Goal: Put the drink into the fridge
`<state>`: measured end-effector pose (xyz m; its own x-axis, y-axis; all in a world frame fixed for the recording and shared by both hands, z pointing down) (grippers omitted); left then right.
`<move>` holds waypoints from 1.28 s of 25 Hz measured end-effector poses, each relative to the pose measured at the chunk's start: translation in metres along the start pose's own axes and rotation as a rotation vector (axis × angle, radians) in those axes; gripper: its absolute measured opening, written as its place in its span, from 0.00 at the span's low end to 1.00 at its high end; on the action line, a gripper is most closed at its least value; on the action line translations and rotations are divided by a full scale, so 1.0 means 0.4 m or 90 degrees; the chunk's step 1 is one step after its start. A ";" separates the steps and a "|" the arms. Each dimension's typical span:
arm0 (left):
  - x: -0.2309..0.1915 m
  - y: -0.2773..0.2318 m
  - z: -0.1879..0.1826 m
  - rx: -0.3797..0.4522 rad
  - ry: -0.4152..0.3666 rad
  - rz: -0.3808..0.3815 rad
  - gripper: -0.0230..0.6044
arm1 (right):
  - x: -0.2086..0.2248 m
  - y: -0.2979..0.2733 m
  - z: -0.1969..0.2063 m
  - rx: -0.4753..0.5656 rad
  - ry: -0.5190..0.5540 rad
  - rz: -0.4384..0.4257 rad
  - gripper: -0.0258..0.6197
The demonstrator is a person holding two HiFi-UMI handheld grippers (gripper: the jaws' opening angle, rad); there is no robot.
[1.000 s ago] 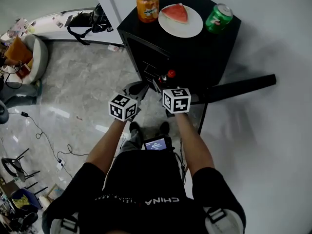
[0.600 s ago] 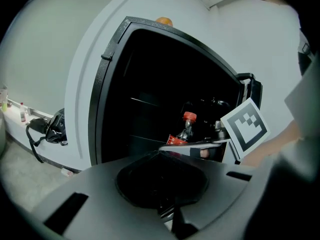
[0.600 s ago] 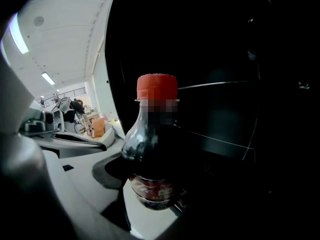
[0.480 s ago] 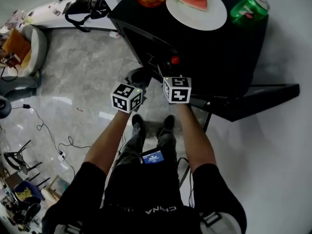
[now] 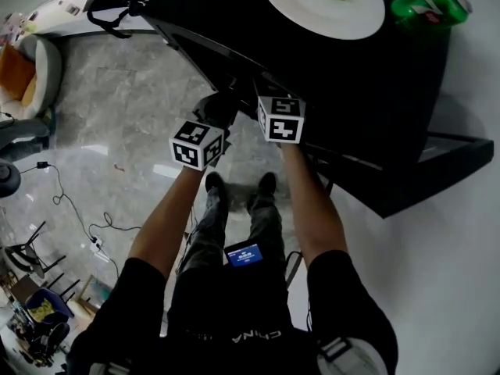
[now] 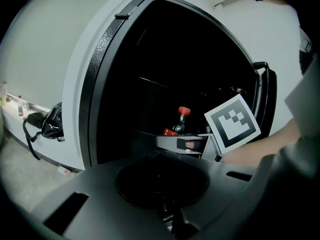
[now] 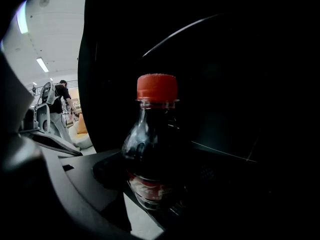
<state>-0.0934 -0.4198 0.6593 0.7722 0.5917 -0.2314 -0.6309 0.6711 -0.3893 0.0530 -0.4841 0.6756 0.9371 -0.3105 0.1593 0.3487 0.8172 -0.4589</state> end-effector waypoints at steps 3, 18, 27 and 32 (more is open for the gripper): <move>-0.008 -0.019 0.002 0.000 0.000 -0.007 0.06 | 0.005 -0.015 0.001 -0.002 0.003 0.005 0.53; 0.006 -0.053 -0.017 0.018 0.003 -0.011 0.06 | 0.044 -0.088 -0.012 0.029 0.033 0.027 0.53; 0.035 -0.013 -0.039 0.039 -0.003 0.006 0.06 | 0.050 -0.017 0.031 -0.013 0.016 0.041 0.54; 0.050 0.050 -0.063 0.037 -0.013 0.009 0.06 | 0.008 0.062 0.042 -0.042 0.006 0.044 0.54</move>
<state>-0.0888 -0.4057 0.6245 0.7615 0.6102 -0.2185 -0.6459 0.6865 -0.3339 0.0649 -0.4569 0.6794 0.9585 -0.2597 0.1178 0.2820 0.8026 -0.5256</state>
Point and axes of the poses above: the fingertips, and each gripper's own axes: y backward along the fingers, x to its right, z out of its underside, the point moved 8 cm from there along y, backward along the fingers, and after that the axes turned 5 degrees about -y, right-handed, at the moved point
